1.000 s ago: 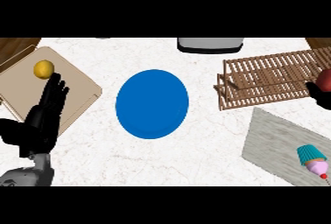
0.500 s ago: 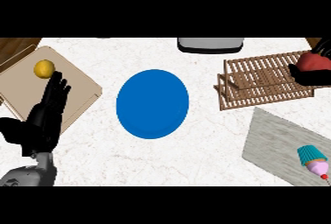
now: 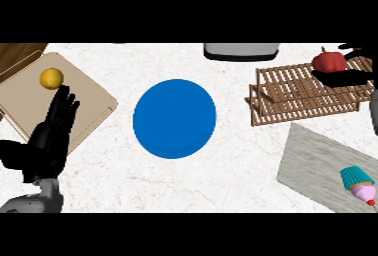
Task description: Pick the bell pepper from the placemat and place it in the tiered shelf
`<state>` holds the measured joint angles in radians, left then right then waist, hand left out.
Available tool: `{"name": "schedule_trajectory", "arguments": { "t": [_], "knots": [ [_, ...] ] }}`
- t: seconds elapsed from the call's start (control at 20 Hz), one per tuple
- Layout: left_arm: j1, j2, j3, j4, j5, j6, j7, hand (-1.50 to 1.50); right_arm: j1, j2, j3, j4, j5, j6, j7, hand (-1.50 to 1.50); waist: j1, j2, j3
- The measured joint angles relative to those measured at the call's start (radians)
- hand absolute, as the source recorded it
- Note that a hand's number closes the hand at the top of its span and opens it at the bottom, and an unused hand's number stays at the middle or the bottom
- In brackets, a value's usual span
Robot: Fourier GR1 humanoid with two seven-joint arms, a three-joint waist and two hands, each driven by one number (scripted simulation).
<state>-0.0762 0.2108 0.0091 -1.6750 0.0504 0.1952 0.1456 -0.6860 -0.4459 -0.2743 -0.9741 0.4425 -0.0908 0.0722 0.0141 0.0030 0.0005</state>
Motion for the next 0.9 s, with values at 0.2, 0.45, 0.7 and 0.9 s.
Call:
{"name": "schedule_trajectory", "arguments": {
  "t": [0.2, 0.45, 0.7, 0.9],
  "knots": [
    [-0.002, 0.007, 0.023, -0.008, 0.006, -0.019, 0.01, 0.0, -0.033, -0.007, -0.013, 0.085, -0.028, 0.022, -0.061, -1.5, -0.002, -0.001, 0.0],
    [0.006, -0.012, 0.014, -0.028, -0.016, -0.012, 0.023, 0.0, -0.065, -0.012, -0.043, 0.131, -0.077, 0.031, -0.133, -1.5, -0.004, -0.001, 0.0],
    [0.038, -0.017, 0.015, -0.041, -0.019, -0.023, 0.014, 0.0, -0.073, -0.039, -0.107, 0.069, -0.173, 0.073, -0.119, -1.5, -0.01, -0.004, -0.001],
    [0.024, -0.026, 0.017, -0.039, -0.029, -0.015, 0.027, 0.0, -0.048, -0.081, -0.166, 0.033, -0.226, 0.069, -0.089, -1.5, -0.015, -0.004, 0.0]
  ]
}}
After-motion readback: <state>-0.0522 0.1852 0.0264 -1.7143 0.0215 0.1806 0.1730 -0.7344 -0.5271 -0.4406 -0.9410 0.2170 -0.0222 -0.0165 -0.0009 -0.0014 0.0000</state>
